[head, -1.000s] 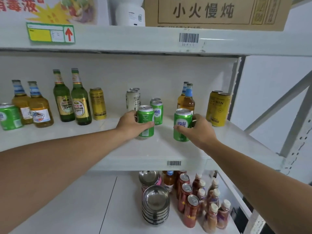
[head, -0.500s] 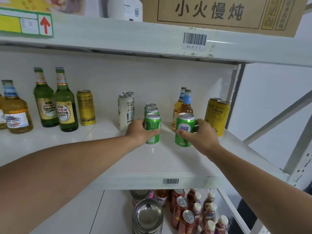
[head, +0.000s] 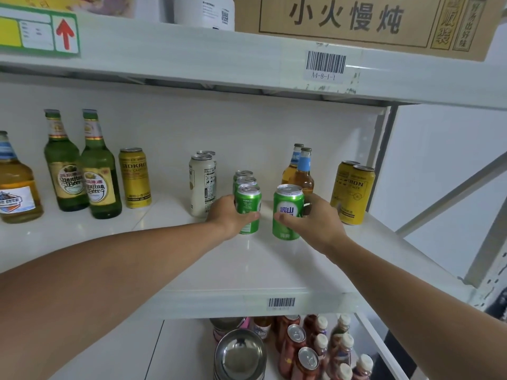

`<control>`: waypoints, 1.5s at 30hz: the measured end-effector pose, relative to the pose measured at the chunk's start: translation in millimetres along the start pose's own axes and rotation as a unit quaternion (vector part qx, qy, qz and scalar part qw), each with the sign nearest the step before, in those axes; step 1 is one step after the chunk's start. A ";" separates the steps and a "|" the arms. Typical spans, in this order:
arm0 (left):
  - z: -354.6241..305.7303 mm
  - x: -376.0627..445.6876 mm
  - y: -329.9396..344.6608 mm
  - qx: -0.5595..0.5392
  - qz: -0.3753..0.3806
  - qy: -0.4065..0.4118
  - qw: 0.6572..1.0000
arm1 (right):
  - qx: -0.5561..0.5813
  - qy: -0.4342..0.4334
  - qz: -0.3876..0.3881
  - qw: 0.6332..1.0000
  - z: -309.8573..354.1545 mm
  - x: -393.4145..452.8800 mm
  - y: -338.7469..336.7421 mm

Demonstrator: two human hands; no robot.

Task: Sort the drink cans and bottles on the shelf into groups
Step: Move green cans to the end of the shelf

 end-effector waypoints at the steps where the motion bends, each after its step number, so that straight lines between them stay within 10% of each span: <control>1: 0.4 0.0 -0.2 0.001 0.005 -0.003 1.000 | 0.000 0.001 0.001 1.000 0.2 -0.5 2.2; 29: 72.3 -38.7 -71.3 0.214 0.060 0.031 0.975 | 0.048 0.054 0.081 0.994 13.3 -20.0 78.3; 45: 30.0 -97.5 -102.9 0.396 0.061 0.068 0.914 | -0.307 -0.038 0.168 0.936 33.5 -54.1 12.0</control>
Point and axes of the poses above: each hand's wrist, its own x-axis towards the middle knuckle, its own y-axis out of the palm, z = x × y, the point moved 5 cm from there along x, towards the middle knuckle, and after that the axes turned 14 degrees about x, right-handed, at the moved point
